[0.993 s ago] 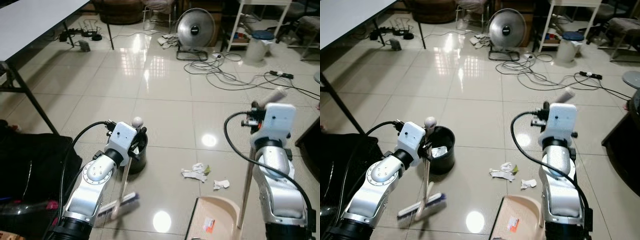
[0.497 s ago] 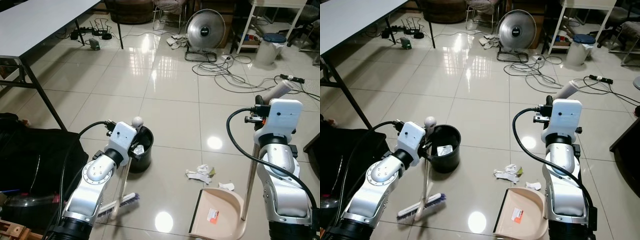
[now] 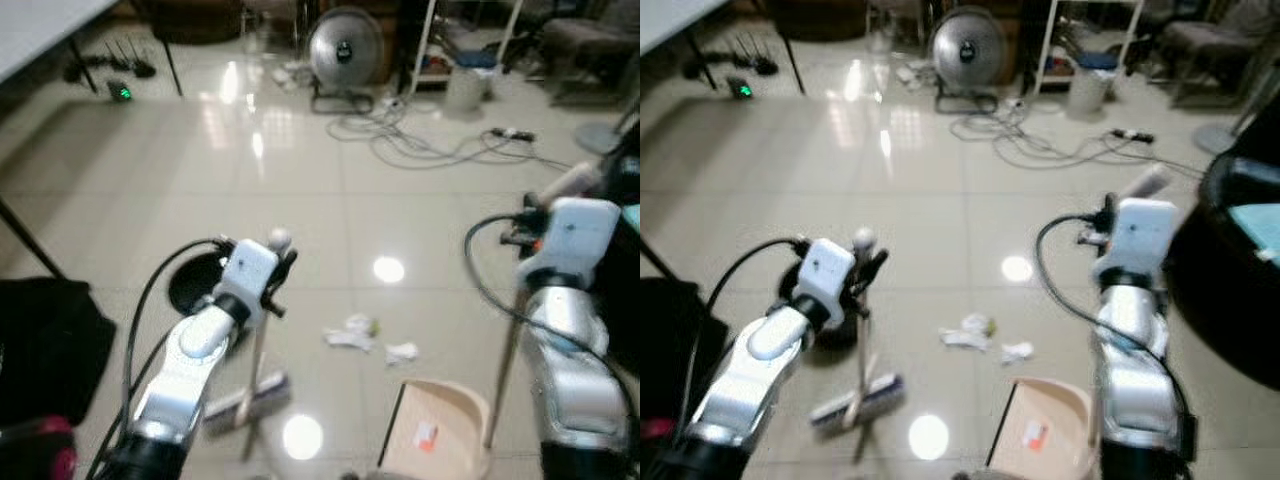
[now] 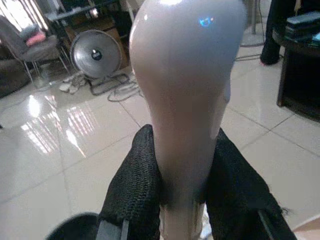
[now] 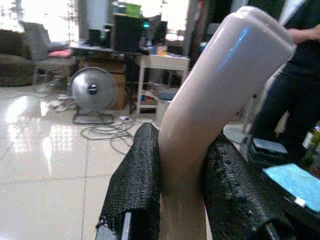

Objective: Sweep floor

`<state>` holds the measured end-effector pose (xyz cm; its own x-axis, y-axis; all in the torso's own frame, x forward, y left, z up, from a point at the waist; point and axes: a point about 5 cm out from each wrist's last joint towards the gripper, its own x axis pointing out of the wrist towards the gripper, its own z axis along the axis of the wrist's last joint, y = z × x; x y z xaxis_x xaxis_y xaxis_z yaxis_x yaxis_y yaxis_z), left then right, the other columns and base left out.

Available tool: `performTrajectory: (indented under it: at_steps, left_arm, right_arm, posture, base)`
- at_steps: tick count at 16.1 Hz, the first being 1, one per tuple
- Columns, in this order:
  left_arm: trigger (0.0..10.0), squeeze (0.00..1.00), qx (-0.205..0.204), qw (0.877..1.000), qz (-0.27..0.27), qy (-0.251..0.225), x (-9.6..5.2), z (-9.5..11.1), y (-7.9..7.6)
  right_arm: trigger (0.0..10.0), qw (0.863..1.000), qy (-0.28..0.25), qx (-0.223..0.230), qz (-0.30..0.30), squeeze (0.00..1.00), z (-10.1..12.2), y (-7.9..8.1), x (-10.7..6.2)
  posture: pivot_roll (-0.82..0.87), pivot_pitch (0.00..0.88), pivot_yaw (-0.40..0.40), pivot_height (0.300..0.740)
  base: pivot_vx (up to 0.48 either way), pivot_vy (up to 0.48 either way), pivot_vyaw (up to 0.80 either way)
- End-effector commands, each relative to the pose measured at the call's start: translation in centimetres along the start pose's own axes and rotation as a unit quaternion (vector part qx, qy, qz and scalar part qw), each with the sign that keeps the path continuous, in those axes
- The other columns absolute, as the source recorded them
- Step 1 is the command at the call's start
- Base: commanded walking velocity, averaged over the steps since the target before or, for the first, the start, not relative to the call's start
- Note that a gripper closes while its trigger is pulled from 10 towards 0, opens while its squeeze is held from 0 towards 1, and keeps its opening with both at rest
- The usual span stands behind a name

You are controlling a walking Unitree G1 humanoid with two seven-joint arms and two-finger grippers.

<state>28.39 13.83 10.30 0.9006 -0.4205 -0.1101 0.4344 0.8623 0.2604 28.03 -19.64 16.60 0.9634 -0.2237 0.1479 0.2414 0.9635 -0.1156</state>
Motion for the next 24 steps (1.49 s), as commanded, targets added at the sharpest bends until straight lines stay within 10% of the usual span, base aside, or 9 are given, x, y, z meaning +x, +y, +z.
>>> performTrajectory:
  at_steps: [1,24]
  left_arm:
    - [10.0,0.0,0.019,1.0,0.004,-0.022,0.2,1.2,0.4]
    - [10.0,0.0,-0.011,0.996,0.045,-0.072,1.2,2.9,1.5]
  right_arm:
    - [10.0,1.0,-0.017,0.006,0.003,0.0,0.9,0.1,0.2]
    - [10.0,1.0,-0.017,0.019,0.004,0.0,0.6,0.2,0.2]
  posture:
    - [0.01,0.001,0.013,0.74]
    - [0.01,0.0,0.02,0.74]
  base:
    - [0.0,-0.33,0.0]
    - [0.185,0.007,-0.07]
